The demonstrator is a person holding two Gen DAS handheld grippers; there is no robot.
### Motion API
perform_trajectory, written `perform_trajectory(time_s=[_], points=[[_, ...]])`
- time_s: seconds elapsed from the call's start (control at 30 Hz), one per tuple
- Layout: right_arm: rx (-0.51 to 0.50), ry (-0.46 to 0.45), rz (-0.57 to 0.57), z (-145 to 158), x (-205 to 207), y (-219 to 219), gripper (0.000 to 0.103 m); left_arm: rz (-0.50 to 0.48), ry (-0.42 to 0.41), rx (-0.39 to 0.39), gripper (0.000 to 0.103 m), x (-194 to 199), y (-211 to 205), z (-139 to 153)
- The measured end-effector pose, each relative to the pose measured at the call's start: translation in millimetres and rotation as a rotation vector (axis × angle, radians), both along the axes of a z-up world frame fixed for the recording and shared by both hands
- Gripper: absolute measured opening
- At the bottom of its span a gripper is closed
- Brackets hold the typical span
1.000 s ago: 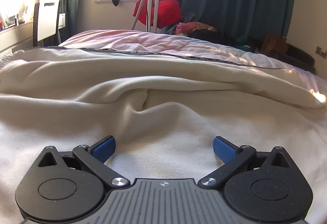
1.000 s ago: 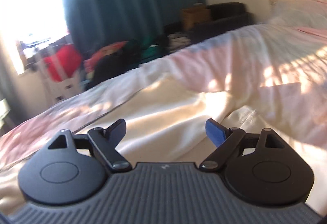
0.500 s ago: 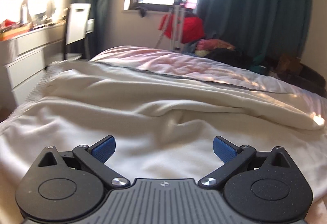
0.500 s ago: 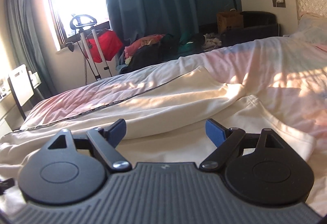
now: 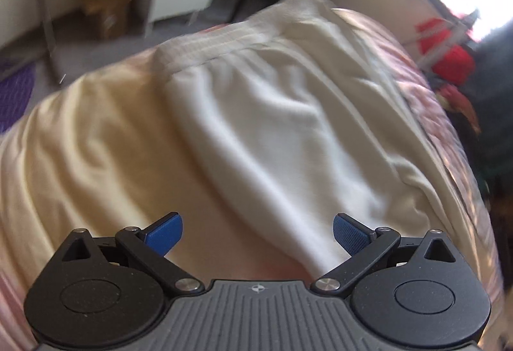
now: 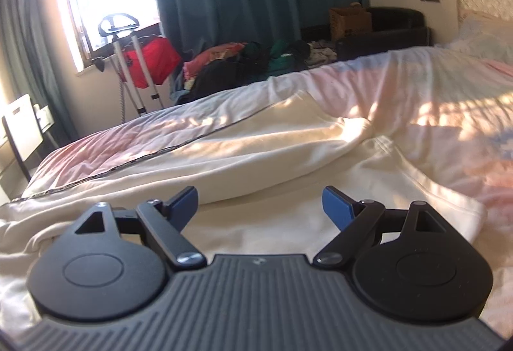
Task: Fold clothes
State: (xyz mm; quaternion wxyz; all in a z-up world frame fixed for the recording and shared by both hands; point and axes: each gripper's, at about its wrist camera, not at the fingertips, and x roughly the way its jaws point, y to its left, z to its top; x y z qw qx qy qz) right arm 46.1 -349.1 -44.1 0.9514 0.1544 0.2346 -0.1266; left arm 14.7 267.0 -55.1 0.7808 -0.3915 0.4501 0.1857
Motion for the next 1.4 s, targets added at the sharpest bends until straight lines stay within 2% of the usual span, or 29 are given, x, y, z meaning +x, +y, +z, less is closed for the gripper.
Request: perform_trajectory(time_s=[0.07,0.13,0.27,0.37,0.47,0.63,0.7,0.8,0.87,0.9,1.0,1.07,1.13,1.17,1.2,1.23,1.3,1.4], points=[[0.017,0.006,-0.033,-1,-1,-7,0.086,0.077,0.03,-0.107,0.098,-1,23,-13],[0.049,0.003,-0.074,-2,-4,-18,0.086,0.105,0.037,-0.17,0.097,1,37,-20],[0.191,-0.007,-0.203,-8,-17,-55,0.086,0.107,-0.023,-0.158,0.097,3,50,-15],[0.295,-0.002,-0.31,-17,-30,-84,0.086,0.113,-0.143,-0.136,0.096,-6,58,-13],[0.351,-0.002,-0.424,-29,-45,-109,0.086,0.135,-0.234,-0.221,0.089,-13,68,-19],[0.413,0.015,-0.623,-56,-66,-146,0.086,0.106,-0.27,-0.308,0.073,-6,64,-24],[0.461,0.013,-0.687,-68,-74,-159,0.086,0.103,-0.261,-0.304,0.067,-3,62,-27],[0.542,0.003,-0.73,-83,-81,-171,0.086,0.111,-0.25,-0.3,0.06,2,64,-31],[0.6,0.012,-0.717,-93,-80,-176,0.086,0.114,-0.252,-0.3,0.05,4,66,-33],[0.612,0.003,-0.698,-94,-78,-176,0.082,0.115,-0.254,-0.299,0.048,3,66,-33],[0.647,-0.012,-0.653,-100,-72,-176,0.081,0.123,-0.253,-0.304,0.037,4,70,-37],[0.666,-0.007,-0.638,-106,-65,-177,0.073,0.125,-0.249,-0.302,0.028,5,71,-38],[0.685,-0.003,-0.623,-111,-58,-179,0.057,0.121,-0.243,-0.284,0.018,4,71,-37],[0.694,0.0,-0.616,-114,-55,-179,0.048,0.122,-0.243,-0.276,0.014,4,72,-36],[0.699,0.014,-0.617,-119,-52,-181,0.03,0.124,-0.247,-0.271,0.013,4,72,-35],[0.683,0.034,-0.631,-121,-50,-182,0.017,0.125,-0.255,-0.266,0.009,3,72,-33],[0.667,0.006,-0.626,-120,-52,-183,0.008,0.13,-0.282,-0.249,0.007,2,72,-28],[0.628,-0.084,-0.63,-106,-63,-179,0.006,0.133,-0.322,-0.159,0.006,-7,65,-11]])
